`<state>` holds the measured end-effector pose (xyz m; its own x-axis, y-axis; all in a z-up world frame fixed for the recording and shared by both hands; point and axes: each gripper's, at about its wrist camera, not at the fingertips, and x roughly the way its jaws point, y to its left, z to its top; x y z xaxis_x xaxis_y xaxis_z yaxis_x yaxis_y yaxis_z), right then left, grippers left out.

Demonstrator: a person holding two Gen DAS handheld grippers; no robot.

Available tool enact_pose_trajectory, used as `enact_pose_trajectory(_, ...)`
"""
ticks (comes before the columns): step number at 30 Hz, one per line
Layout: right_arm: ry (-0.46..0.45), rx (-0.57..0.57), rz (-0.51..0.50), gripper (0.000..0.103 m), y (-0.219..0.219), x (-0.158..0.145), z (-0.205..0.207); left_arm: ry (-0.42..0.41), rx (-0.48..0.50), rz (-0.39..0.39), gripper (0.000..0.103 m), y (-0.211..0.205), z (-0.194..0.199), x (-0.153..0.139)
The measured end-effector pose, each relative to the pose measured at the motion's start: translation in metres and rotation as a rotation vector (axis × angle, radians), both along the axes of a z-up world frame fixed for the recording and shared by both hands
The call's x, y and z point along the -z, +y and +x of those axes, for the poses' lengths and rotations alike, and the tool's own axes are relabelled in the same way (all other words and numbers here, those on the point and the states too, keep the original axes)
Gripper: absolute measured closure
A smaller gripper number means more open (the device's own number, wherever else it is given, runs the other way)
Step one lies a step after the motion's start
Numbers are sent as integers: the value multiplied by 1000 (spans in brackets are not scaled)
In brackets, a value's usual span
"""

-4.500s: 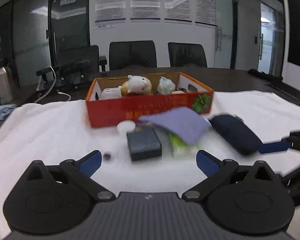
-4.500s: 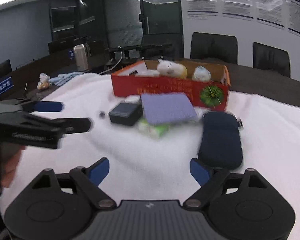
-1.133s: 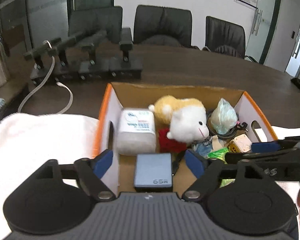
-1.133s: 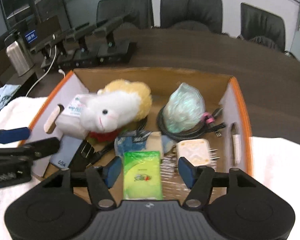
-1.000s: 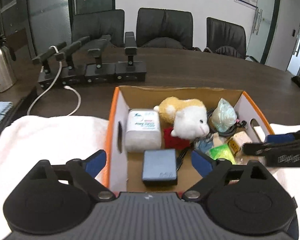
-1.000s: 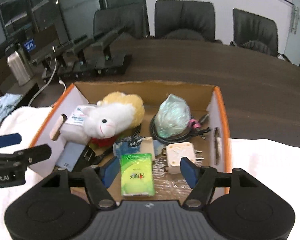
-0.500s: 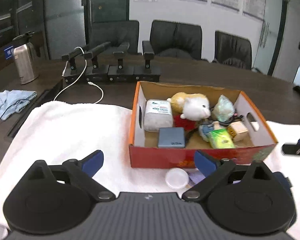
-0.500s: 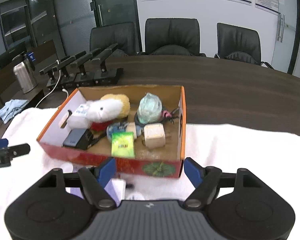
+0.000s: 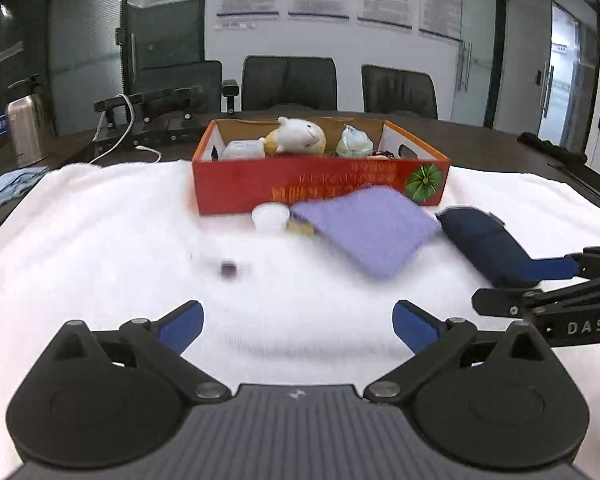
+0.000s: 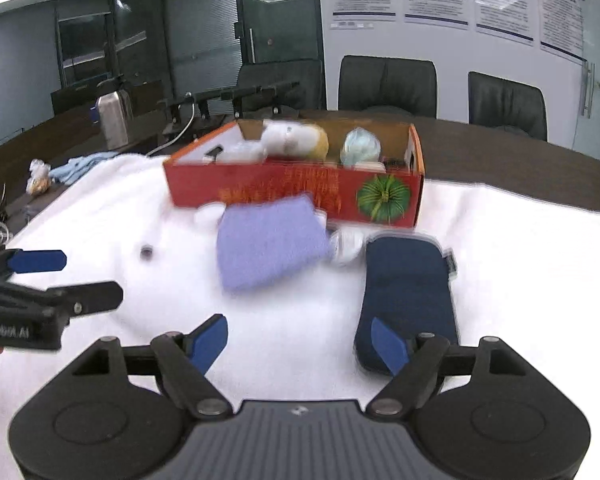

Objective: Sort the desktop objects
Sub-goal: 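Move both tools back to the remaining items, then grasp the purple cloth with left tool while right grasps navy glasses case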

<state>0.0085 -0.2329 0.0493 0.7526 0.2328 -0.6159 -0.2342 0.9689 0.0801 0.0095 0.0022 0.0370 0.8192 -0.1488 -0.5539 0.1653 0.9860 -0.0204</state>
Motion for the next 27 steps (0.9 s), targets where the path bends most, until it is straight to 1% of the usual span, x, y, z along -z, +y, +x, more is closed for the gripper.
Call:
enact_pose_trajectory(2,10,18,-3,24,2,9,-9,-7,-32,-4,0,1,-15,11)
enact_pose_trajectory(6,0,8,3,23,4,17,-22,4,-56,-37,0,6,-29,23)
enact_pose_trajectory(8,1,16,18,19,3,22,-27,15,-70,-31,0,7,-31,27)
enact_pose_trajectory(10,8,27,20,19,2,29,-30,13,-70,-6,0,7,-33,30)
enact_pose_trajectory(11,-5,30,7,19,3,30,-32,24,-70,0,0,7,-32,32)
enact_pose_trajectory(13,-16,44,-4,18,4,30,-34,45,-62,-20,0,9,-31,35)
enact_pose_trajectory(15,-4,43,-4,16,4,31,-31,64,-61,-22,0,9,-29,37)
enact_pose_trajectory(18,0,39,34,14,-1,32,-32,64,-46,-15,0,7,-32,38)
enact_pose_trajectory(20,17,26,53,14,-6,29,-34,72,-13,9,0,6,-33,32)
enact_pose_trajectory(22,54,-17,47,14,-11,23,-36,68,67,35,0,6,-32,17)
enact_pose_trajectory(24,63,-62,43,14,-20,13,-32,15,153,39,0,9,-26,-6)
enact_pose_trajectory(25,56,-62,33,14,-25,8,-27,-7,180,46,0,7,-21,-14)
enact_pose_trajectory(27,32,-27,-9,14,-32,-1,-14,-34,210,64,0,-1,0,-26)
